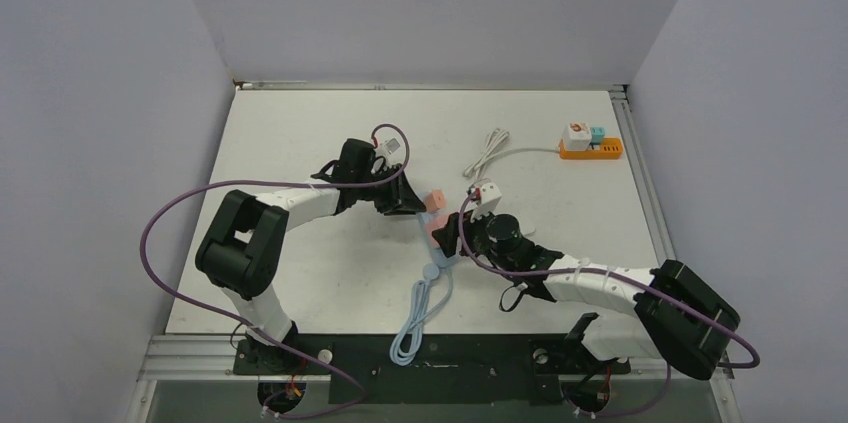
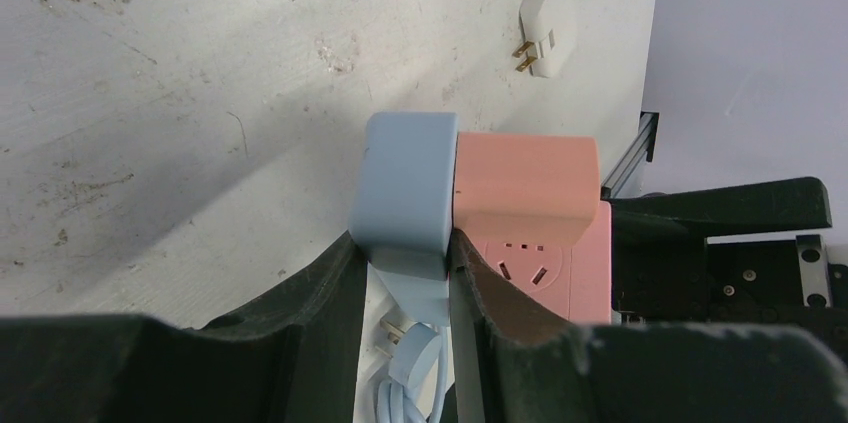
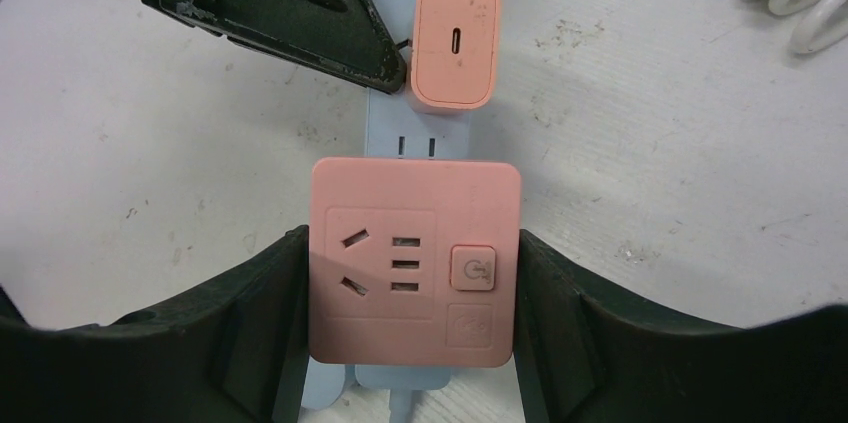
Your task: Pull the plug off the socket
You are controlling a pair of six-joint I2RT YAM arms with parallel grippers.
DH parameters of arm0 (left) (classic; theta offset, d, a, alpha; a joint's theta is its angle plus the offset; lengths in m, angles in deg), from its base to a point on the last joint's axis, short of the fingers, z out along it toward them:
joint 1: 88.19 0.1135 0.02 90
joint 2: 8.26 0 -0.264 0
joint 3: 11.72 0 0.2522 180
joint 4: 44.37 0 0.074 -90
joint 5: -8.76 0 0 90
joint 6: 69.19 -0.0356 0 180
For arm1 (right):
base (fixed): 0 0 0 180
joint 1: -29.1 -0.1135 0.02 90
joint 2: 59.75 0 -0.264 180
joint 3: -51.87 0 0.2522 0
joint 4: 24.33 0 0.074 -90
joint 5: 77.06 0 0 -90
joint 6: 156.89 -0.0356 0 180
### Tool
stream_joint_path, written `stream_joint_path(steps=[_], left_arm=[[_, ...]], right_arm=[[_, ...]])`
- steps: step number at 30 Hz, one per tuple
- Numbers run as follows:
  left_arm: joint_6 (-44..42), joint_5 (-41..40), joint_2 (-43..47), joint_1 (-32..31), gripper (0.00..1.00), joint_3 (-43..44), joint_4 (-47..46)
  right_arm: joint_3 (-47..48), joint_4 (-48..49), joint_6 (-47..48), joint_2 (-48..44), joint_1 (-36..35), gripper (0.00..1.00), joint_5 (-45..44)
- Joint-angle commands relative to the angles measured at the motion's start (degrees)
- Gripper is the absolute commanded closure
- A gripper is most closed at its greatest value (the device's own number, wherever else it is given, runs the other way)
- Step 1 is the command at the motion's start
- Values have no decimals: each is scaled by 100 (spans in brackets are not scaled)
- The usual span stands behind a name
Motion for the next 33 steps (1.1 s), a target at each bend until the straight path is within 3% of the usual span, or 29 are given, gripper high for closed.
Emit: stream_joint_path(steps=[1, 10, 19, 27, 33], left_arm=[[-316, -148, -63, -32, 100, 112, 162], [-317, -132, -65, -32, 100, 112, 153], [-314, -145, -69, -32, 100, 114, 162], [-318, -149, -96, -28, 100, 120, 164], [-327, -155, -116, -28, 100, 129, 179]], right_arm=[[-56, 1102, -368, -150, 557, 95, 947], [-165, 1556, -753, 95, 1021, 95, 1766], [-182, 1405, -619, -25, 1036, 95, 1546], [-113, 1057, -245, -238, 632, 95, 805], [88, 590, 227, -256, -68, 95, -416]])
